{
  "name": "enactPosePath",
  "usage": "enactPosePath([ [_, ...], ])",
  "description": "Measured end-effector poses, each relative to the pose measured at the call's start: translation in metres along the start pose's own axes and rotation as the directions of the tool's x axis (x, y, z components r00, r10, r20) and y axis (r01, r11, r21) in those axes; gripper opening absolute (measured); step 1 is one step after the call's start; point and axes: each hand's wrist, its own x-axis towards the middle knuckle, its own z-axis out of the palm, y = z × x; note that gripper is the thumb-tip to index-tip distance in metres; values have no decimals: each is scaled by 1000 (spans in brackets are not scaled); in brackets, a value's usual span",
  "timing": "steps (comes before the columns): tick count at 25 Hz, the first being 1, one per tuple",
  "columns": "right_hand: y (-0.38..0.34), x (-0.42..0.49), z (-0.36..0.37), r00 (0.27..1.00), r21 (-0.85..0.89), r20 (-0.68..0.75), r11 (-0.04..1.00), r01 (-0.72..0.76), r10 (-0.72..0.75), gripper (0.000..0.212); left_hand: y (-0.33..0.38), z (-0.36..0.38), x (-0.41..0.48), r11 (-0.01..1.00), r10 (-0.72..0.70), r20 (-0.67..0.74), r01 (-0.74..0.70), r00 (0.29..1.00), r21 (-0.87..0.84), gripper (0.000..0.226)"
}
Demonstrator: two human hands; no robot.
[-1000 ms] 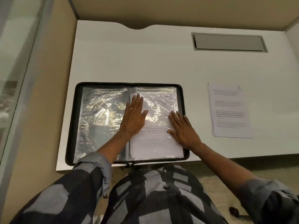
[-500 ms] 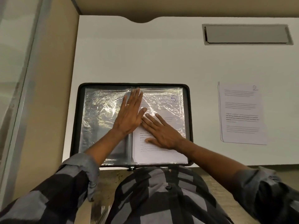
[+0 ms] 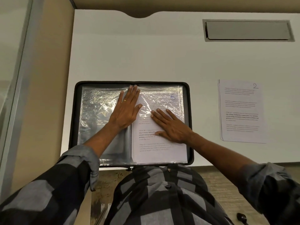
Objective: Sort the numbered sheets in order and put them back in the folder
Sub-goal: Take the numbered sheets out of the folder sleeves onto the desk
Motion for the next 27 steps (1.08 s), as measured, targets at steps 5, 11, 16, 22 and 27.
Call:
enactPosePath([
  [5, 31, -17, -4, 793, 41, -237, 822, -568, 561, 78, -14, 13, 3, 974, -208, 33, 204, 978, 103, 71],
  [11, 60, -15, -28, 614, 219, -224, 653, -726, 757, 77, -13, 16, 11, 887, -459, 36, 456, 888, 77, 78],
  [16, 51, -2, -20, 730, 192, -199, 756, -625, 654, 74, 11, 14, 29, 988, -156, 10, 156, 988, -15, 70],
  [22, 62, 27, -40, 818, 122, -298, 869, -480, 493, 57, 3, 22, 40, 979, -80, -34, 72, 996, -191, 46],
  [27, 74, 79, -75, 920, 201, -238, 942, -268, 312, 41, -4, 2, 50, 940, -63, -33, 48, 997, -339, 35],
])
